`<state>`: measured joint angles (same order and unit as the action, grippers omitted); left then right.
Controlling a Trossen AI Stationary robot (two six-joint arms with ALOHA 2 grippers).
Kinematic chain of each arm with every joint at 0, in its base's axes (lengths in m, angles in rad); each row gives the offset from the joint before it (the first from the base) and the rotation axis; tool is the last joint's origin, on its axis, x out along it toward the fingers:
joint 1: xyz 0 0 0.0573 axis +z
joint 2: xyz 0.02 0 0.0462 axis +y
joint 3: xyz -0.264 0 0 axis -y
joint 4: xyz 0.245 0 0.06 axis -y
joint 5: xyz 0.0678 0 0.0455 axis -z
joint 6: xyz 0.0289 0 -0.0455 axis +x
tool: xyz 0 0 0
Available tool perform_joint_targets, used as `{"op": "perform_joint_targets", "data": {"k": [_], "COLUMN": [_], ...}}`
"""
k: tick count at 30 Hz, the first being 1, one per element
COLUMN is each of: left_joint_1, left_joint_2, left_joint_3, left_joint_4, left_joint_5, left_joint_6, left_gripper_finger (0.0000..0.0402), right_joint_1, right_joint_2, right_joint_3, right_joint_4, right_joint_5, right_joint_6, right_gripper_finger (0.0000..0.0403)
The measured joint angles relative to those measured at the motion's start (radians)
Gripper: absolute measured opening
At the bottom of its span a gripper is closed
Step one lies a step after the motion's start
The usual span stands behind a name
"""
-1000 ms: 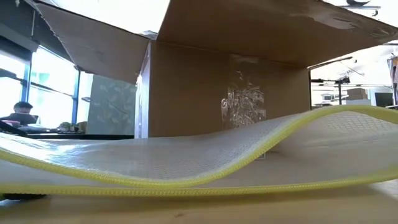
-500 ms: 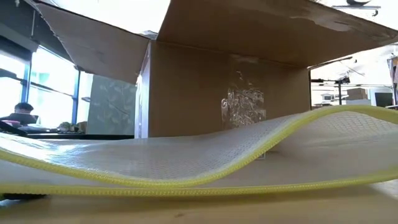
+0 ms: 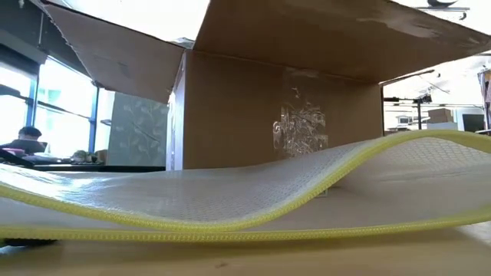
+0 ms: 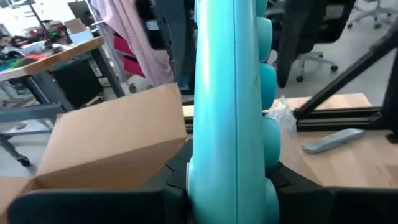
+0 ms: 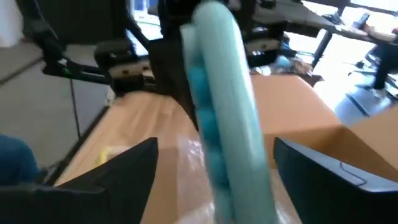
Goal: Unpack boxes
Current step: Put the blue calculator into the transparent zipper bag
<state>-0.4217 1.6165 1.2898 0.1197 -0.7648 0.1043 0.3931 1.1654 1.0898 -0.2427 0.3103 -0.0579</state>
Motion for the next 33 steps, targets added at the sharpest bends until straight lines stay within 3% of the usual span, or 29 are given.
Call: {"op": "perform_joint_targets", "data": {"k": [5, 7, 10, 15, 21, 24, 27, 30, 33], "left_joint_1": [-0.011, -0.014, -0.022, -0.068, -0.240, -0.325, -0.397, -0.443, -0.457], "left_joint_2": [0.002, 0.002, 0.001, -0.046, -0.050, -0.030, 0.010, 0.074, 0.143], "left_joint_3": [0.017, 0.018, 0.018, 0.021, 0.019, 0.020, 0.020, 0.020, 0.020], "left_joint_4": [-0.007, -0.009, -0.017, -0.064, -0.232, -0.260, -0.278, -0.313, -0.343], "left_joint_5": [0.000, 0.009, 0.015, -0.026, -0.144, -0.176, -0.112, -0.054, 0.057], "left_joint_6": [0.029, 0.031, 0.034, 0.098, 0.175, 0.056, -0.094, -0.236, -0.383], "left_gripper_finger": [0.0067, 0.0076, 0.0121, 0.0200, 0.0196, 0.0180, 0.0166, 0.0154, 0.0146], "right_joint_1": [0.000, 0.000, 0.003, 0.062, 0.235, 0.325, 0.395, 0.449, 0.490], "right_joint_2": [0.067, 0.075, 0.068, 0.002, -0.057, -0.053, -0.046, -0.034, -0.027], "right_joint_3": [-0.003, -0.003, -0.004, -0.005, -0.005, -0.007, -0.007, -0.007, -0.007], "right_joint_4": [0.030, 0.043, 0.036, 0.015, 0.009, 0.023, 0.048, 0.044, 0.053], "right_joint_5": [0.003, 0.022, 0.042, 0.150, 0.255, 0.283, 0.311, 0.418, 0.424], "right_joint_6": [0.007, 0.034, 0.079, 0.205, 0.324, 0.361, 0.401, 0.420, 0.441], "right_gripper_finger": [0.0217, 0.0159, 0.0066, 0.0067, 0.0067, 0.0067, 0.0067, 0.0067, 0.0067]}}
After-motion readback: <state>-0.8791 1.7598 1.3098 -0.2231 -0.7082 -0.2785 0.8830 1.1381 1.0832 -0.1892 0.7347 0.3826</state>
